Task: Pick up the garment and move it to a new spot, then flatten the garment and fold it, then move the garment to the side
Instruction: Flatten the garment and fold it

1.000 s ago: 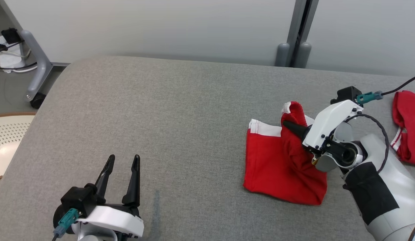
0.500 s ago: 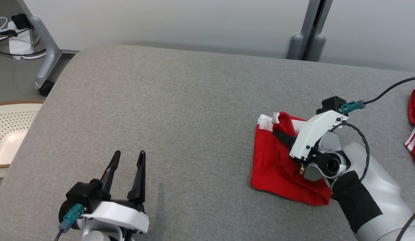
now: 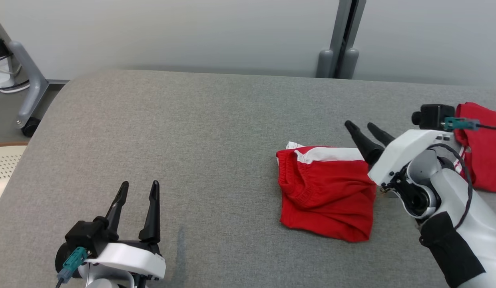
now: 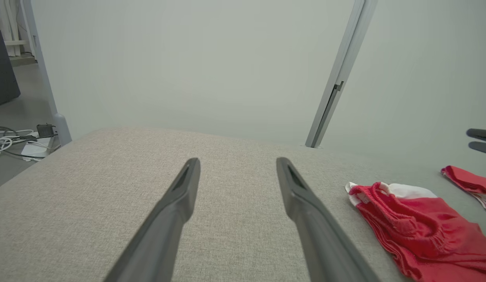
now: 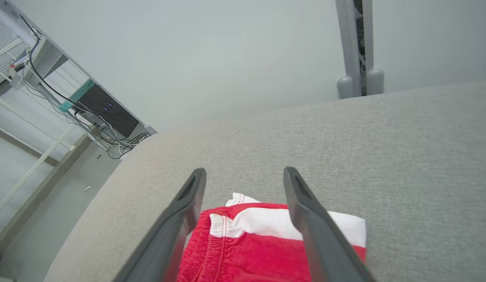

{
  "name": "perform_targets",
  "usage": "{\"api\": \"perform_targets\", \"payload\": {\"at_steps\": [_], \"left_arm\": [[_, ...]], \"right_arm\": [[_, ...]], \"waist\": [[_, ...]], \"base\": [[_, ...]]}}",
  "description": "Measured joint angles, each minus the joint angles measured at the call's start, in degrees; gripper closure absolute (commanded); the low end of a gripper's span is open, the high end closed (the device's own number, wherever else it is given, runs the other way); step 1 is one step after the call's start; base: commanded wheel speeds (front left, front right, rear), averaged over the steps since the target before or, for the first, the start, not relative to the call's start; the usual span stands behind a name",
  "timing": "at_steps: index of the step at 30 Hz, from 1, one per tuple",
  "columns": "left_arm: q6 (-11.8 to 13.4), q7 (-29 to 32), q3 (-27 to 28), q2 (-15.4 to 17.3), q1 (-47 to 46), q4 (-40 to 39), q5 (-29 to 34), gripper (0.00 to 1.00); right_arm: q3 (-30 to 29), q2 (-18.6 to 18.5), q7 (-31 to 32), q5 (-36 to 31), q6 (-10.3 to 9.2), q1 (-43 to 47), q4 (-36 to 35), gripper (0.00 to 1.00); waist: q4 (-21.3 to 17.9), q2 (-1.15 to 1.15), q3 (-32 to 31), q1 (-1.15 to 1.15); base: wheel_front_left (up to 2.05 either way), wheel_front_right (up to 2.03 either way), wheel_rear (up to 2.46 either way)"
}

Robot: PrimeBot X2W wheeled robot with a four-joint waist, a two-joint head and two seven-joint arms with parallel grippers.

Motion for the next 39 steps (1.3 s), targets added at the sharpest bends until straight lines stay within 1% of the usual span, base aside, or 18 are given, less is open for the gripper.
{"api": "perform_targets", "payload": {"at_steps": [4,6,8,11,13,17,20,22,28,33,39], "left_arm": [[-0.24,0.0,2.09,-0.01,1.16,-0.47,1.11,0.0],[-0.36,0.0,3.31,0.0,1.38,-0.79,1.38,0.0],[-0.53,-0.01,4.56,0.02,1.79,-1.29,2.13,0.0],[-0.76,0.0,6.32,-0.01,2.27,-1.67,2.92,0.0],[-1.02,0.0,8.04,-0.01,2.34,-2.13,3.78,0.0],[-1.49,0.0,10.0,-0.02,2.78,-2.68,4.79,0.0],[-1.6,0.0,10.92,0.01,2.96,-3.05,5.52,0.0],[-1.82,0.0,11.32,0.0,3.04,-3.24,5.76,0.0],[-2.08,0.0,11.63,-0.01,3.25,-3.21,6.27,0.0],[-2.33,0.0,12.37,-0.01,4.39,-3.25,6.71,0.0],[-2.22,0.0,13.03,-0.01,6.06,-3.14,7.61,0.0]], "right_arm": [[1.1,-3.25,-7.58,-2.71,0.0,2.72,-4.66,0.0],[0.81,-3.86,-11.05,-2.91,0.0,4.17,-6.2,0.0],[1.36,-5.11,-15.23,-5.35,0.0,5.47,-7.84,0.0],[0.69,-6.03,-20.33,-6.62,0.0,7.92,-9.28,0.0],[0.08,-6.6,-23.34,-9.4,0.0,10.38,-11.34,0.0],[-2.48,-6.35,-24.4,-12.2,0.0,14.63,-14.18,0.0],[-5.44,-5.98,-24.58,-16.35,0.0,17.65,-17.8,0.0],[-8.5,-4.7,-24.64,-17.81,0.0,20.07,-20.84,0.0],[-14.1,-2.19,-24.64,-23.86,0.0,28.22,-27.29,0.0],[-16.4,-0.49,-24.64,-27.57,0.0,33.25,-30.72,0.0],[-18.42,1.83,-24.64,-30.83,0.0,37.15,-32.62,0.0]], "waist": [[-1.72,0.0,-0.44,0.0],[-2.67,0.0,-0.61,0.0],[-3.68,0.0,-0.76,0.0],[-5.12,0.0,-0.92,0.0],[-6.58,0.0,-1.04,0.0],[-8.48,0.0,-1.23,0.0],[-9.72,0.0,-1.32,0.0],[-10.41,0.0,-1.37,0.0],[-11.36,0.0,-1.91,0.0],[-11.71,0.0,-2.88,0.0],[-11.67,0.0,-4.12,0.0]], "base": [[0.0,0.0,0.0],[0.0,0.0,0.0],[0.0,0.0,0.0],[0.0,0.0,0.0],[0.0,0.0,0.0],[0.0,0.0,0.0],[0.0,0.0,0.0],[0.0,0.0,0.0],[0.0,0.0,0.0],[0.0,0.0,0.0],[0.0,0.0,0.0]]}}
